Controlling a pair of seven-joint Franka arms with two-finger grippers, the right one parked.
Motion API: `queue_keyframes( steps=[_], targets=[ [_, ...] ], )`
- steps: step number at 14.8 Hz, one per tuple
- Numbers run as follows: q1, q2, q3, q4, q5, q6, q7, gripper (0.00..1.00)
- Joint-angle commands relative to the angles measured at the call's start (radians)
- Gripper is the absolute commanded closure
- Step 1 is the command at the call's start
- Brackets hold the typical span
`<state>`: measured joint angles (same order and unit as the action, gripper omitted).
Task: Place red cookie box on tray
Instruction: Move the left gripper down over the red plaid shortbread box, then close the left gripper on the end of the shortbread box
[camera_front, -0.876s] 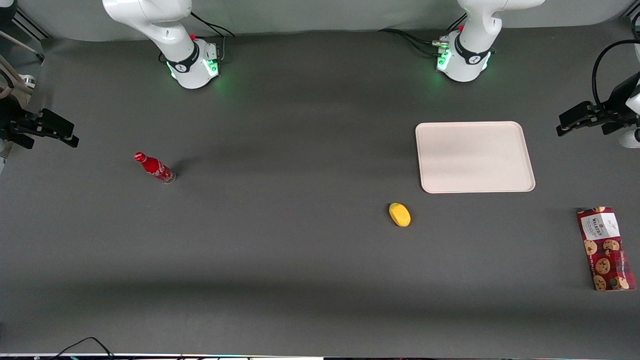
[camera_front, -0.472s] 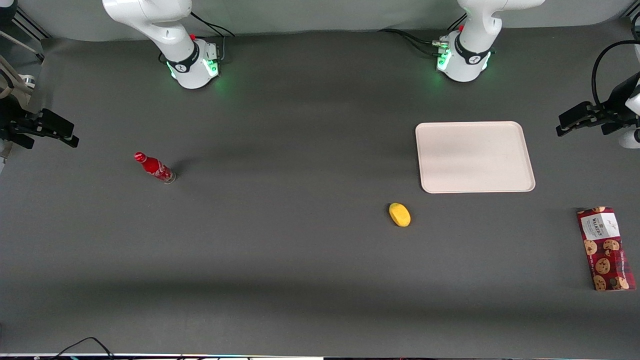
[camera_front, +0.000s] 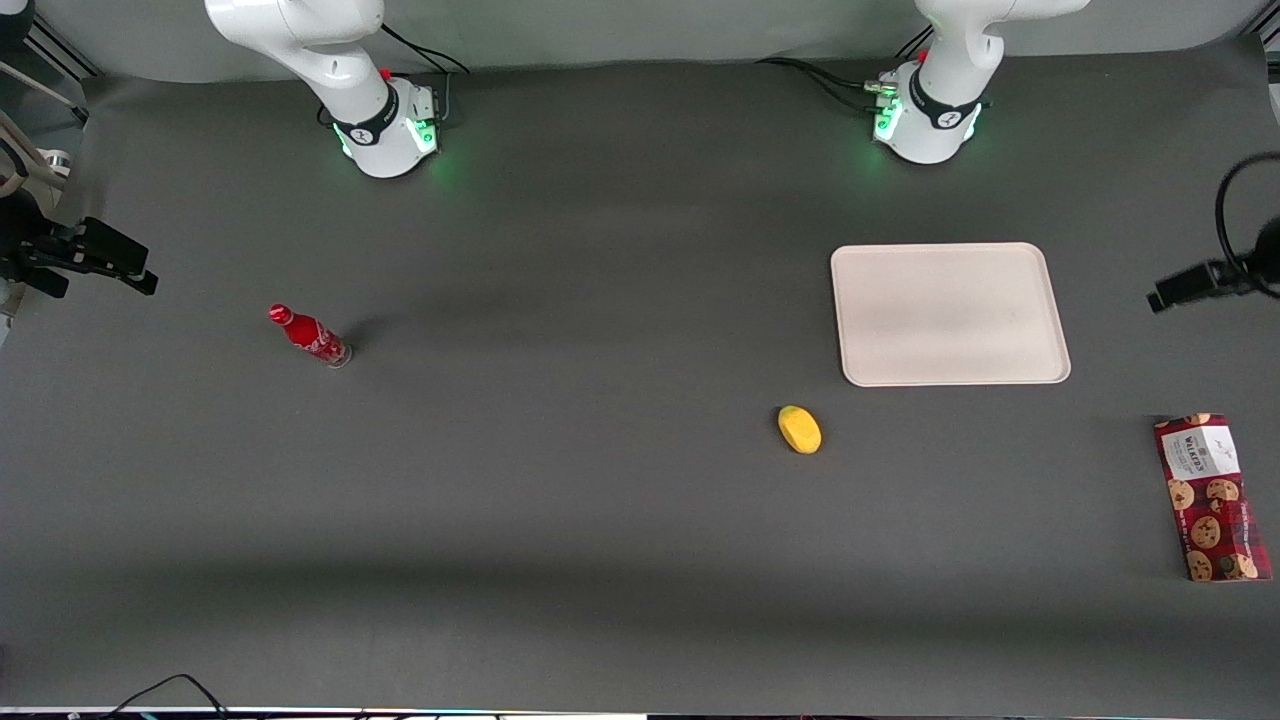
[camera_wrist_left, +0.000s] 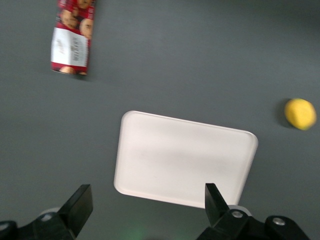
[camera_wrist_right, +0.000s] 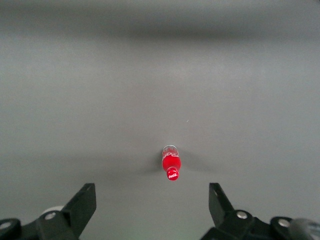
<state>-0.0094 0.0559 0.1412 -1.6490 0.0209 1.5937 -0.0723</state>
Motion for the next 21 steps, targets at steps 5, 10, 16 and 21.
queue_keyframes(
  steps=[5, 10, 16, 21],
  targets=[
    [0.143, 0.303, 0.02, 0.133, 0.042, 0.293, 0.328, 0.0],
    [0.276, 0.586, 0.017, 0.337, -0.025, 0.483, 0.607, 0.0],
    [0.304, 0.784, 0.014, 0.393, -0.082, 0.709, 0.68, 0.0],
    [0.316, 0.821, 0.008, 0.384, -0.185, 0.733, 0.69, 0.03]
  ],
)
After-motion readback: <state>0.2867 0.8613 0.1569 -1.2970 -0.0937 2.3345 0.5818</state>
